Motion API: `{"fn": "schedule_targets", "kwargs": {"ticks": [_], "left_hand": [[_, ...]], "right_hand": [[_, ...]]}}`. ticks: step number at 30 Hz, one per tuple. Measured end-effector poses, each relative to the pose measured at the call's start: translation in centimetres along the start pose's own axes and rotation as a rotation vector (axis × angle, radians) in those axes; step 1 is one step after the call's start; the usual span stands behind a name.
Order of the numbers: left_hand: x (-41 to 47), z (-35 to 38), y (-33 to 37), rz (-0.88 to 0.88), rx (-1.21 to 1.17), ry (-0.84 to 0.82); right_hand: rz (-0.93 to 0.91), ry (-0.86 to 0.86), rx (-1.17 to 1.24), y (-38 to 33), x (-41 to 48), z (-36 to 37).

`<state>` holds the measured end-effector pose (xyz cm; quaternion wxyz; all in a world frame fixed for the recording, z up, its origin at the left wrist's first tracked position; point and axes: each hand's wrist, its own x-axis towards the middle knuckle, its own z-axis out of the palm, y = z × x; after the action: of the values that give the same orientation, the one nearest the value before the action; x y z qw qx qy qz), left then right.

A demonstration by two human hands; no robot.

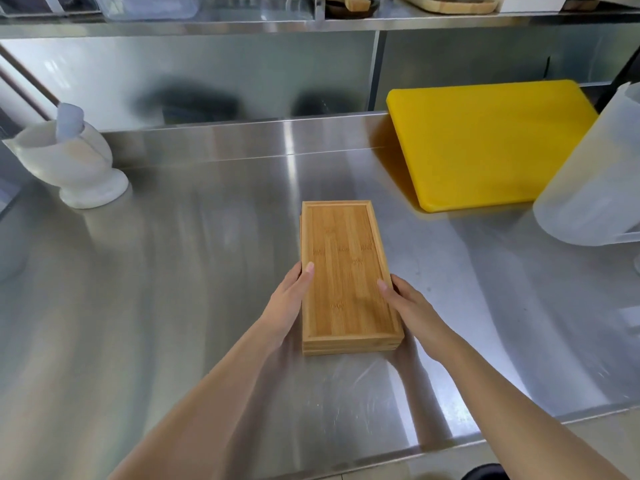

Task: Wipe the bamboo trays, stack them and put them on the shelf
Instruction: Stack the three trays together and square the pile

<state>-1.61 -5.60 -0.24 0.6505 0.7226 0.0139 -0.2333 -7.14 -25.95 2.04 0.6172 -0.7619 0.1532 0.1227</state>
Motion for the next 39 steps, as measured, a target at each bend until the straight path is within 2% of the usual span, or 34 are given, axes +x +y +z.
{"fn": "schedule_targets", "kwargs": {"ticks": [7, 11, 17, 28, 32, 39], "left_hand": [[6.6, -0.6, 1.5, -0.122, -0.066, 0.060], [7.3, 0.0, 4.7, -0.113, -0.123, 0.076], [9.1, -0.3, 4.8, -0.148, -0.210, 0.041], [9.6, 0.1, 3.6, -0.140, -0.206, 0.115], [7.7, -0.3, 1.3, -0.167, -0.227, 0.078], [2.7, 1.1, -0.7, -0.046, -0.219, 0.076]], "right_hand": [[0.025, 0.022, 0.059, -2.4, 5.9, -0.5], [0.055, 0.034, 0.041, -3.4, 9.2, -0.6], [0.060, 0.046, 0.050, -4.1, 12.0, 0.4], [0.046, 0.070, 0.038, -4.0, 11.0, 0.7], [0.037, 0.033, 0.092, -2.4, 8.4, 0.6], [0.028, 0.011, 0.085, -1.3, 5.0, 1.4]]}}
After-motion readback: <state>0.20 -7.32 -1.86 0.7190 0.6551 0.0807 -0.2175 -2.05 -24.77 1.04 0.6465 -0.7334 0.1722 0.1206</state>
